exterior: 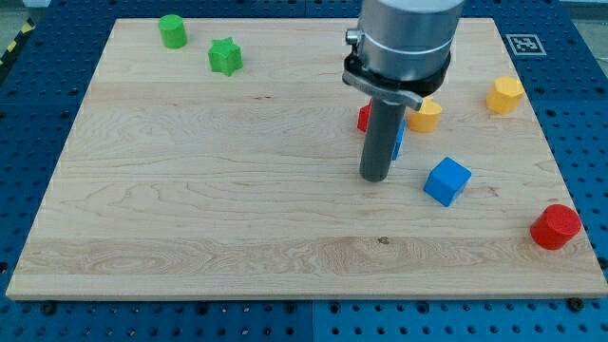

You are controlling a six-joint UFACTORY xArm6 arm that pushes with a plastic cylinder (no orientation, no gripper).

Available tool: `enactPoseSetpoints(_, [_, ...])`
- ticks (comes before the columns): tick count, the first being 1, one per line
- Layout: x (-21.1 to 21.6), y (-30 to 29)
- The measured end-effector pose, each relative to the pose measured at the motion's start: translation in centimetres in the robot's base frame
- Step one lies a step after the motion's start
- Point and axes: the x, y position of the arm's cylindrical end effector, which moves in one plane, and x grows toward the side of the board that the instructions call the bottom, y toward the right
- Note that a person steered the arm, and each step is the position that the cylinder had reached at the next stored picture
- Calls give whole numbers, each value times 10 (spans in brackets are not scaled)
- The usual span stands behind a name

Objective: Push red star slightly up

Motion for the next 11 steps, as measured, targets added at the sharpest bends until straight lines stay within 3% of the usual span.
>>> enactPoseSetpoints(3, [5, 83])
enactPoseSetpoints(5, [-12, 66])
enactPoseSetpoints(7, [-63, 60])
enactPoseSetpoints(11, [-101, 13])
